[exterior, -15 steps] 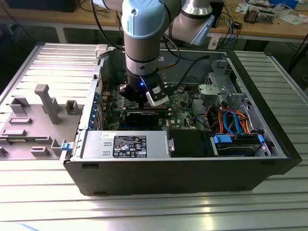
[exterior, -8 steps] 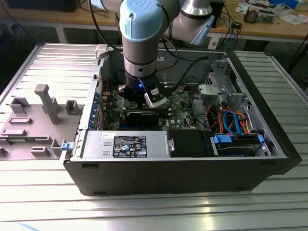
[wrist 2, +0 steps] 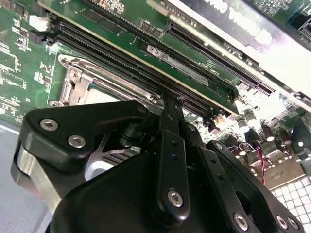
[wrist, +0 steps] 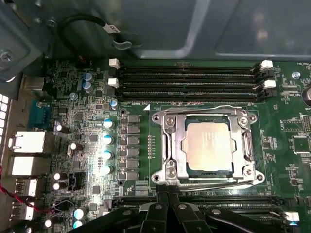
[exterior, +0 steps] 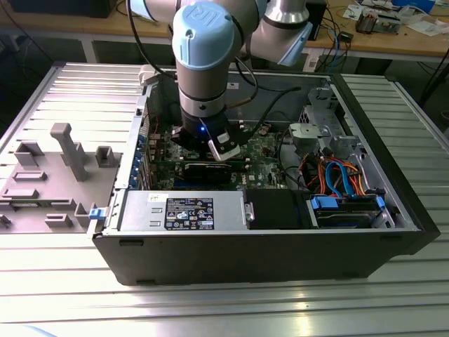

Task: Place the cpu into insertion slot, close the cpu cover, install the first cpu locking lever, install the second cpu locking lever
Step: 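Install the second cpu locking lever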

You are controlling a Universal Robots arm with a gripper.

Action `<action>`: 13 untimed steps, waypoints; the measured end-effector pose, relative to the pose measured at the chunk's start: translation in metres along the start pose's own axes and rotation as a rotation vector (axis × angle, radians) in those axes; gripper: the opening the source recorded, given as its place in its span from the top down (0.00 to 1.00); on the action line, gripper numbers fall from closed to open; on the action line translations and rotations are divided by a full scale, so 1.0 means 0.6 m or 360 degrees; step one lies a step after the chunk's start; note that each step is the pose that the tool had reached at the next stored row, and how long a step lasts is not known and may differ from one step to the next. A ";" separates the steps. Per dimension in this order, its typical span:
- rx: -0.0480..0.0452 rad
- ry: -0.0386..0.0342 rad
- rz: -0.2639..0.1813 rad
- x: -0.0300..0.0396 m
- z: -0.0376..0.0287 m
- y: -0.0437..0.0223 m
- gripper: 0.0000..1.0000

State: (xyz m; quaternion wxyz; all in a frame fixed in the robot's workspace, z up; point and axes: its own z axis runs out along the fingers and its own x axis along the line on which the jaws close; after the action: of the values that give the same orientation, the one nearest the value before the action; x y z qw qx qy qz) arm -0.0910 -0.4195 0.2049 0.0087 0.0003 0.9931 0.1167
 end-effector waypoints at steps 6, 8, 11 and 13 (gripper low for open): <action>-0.0040 0.0000 0.0001 0.004 0.008 0.002 0.89; -0.0055 0.0000 0.0001 0.005 0.010 0.002 0.89; -0.0070 0.0000 0.0001 0.009 0.013 0.003 0.89; -0.0075 0.0000 0.0001 0.011 0.014 0.004 0.89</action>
State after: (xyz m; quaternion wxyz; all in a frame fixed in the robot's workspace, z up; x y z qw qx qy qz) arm -0.0972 -0.4152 0.1972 0.0087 0.0006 0.9901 0.1401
